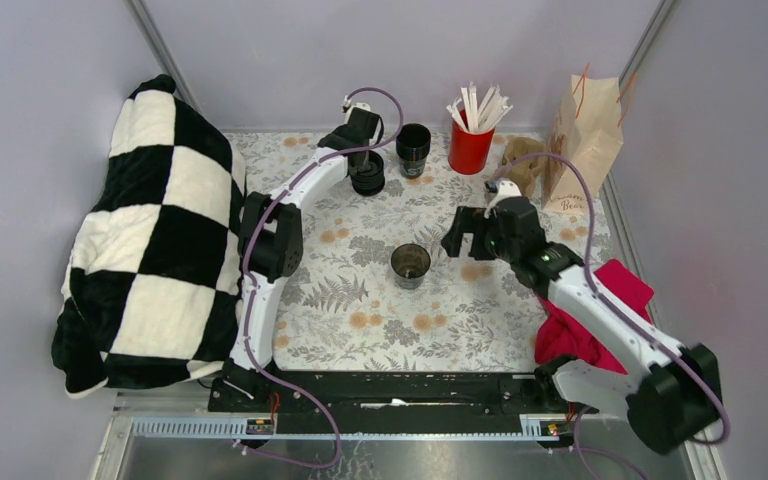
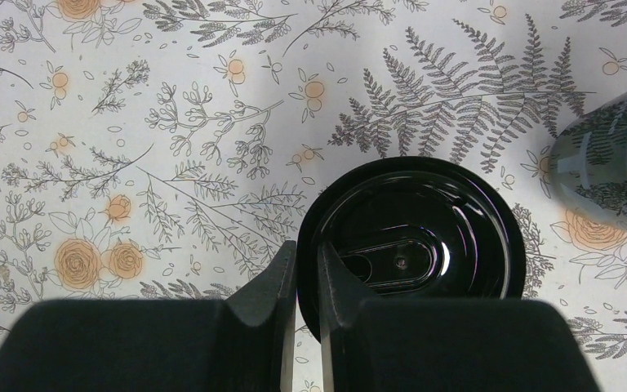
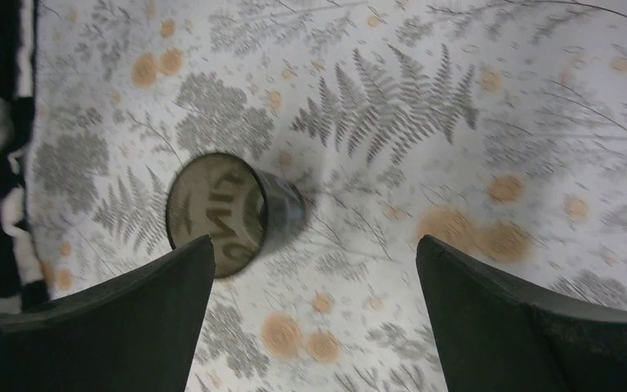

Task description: Pack the takeout coffee

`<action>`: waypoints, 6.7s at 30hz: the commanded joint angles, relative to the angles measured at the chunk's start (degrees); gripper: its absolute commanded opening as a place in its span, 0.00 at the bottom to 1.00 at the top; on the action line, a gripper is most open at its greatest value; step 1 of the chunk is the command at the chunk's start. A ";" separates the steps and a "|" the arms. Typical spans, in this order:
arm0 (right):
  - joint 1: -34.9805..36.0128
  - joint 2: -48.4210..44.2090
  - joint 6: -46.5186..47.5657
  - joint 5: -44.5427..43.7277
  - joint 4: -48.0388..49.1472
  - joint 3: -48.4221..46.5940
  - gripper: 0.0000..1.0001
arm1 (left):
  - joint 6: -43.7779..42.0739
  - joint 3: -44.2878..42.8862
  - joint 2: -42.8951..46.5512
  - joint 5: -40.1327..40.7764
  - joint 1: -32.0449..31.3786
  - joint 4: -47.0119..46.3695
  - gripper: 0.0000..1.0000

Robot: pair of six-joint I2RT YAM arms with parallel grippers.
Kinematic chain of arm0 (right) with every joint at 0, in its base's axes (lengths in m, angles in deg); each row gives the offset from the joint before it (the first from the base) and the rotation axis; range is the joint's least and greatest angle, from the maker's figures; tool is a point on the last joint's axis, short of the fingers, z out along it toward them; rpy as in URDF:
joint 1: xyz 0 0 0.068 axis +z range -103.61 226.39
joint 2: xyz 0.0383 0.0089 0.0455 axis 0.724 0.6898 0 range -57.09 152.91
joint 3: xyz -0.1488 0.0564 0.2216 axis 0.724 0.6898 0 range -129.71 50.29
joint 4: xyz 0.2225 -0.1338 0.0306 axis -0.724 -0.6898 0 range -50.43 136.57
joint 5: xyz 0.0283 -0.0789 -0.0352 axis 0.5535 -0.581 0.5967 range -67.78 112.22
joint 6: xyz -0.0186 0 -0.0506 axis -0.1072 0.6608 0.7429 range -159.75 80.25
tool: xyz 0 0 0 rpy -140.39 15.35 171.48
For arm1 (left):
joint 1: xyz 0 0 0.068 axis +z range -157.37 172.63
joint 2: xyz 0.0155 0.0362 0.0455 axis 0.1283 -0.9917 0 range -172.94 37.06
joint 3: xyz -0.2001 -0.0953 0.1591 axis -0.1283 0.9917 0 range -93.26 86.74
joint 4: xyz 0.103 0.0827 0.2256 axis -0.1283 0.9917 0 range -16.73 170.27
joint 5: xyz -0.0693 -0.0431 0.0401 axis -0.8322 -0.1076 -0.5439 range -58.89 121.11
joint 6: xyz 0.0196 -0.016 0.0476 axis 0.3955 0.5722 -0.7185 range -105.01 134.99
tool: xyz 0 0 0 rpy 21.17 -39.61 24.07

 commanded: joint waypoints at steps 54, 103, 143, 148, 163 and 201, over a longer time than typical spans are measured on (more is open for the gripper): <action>-1.91 80.04 -48.02 13.25 64.19 -37.07 0.70 | 2.65 0.57 -2.29 -5.22 1.16 -2.51 0.02; -0.99 76.48 -34.58 8.18 45.00 -42.78 0.71 | 11.40 3.34 4.34 -20.87 7.92 -3.86 0.01; 0.92 75.77 -35.23 15.26 39.58 -55.52 0.68 | 11.36 4.83 4.12 -21.92 8.47 -4.67 0.01; 1.49 75.21 -35.89 13.21 40.18 -54.44 0.62 | 11.36 5.25 4.42 -22.12 8.45 -4.84 0.01; 2.51 74.77 -37.46 6.70 38.84 -53.78 0.54 | 11.54 7.15 5.55 -23.16 8.47 -6.19 0.01; 3.54 67.97 -37.01 4.49 39.53 -50.04 0.36 | 9.82 16.64 18.19 -21.39 8.45 -8.19 0.75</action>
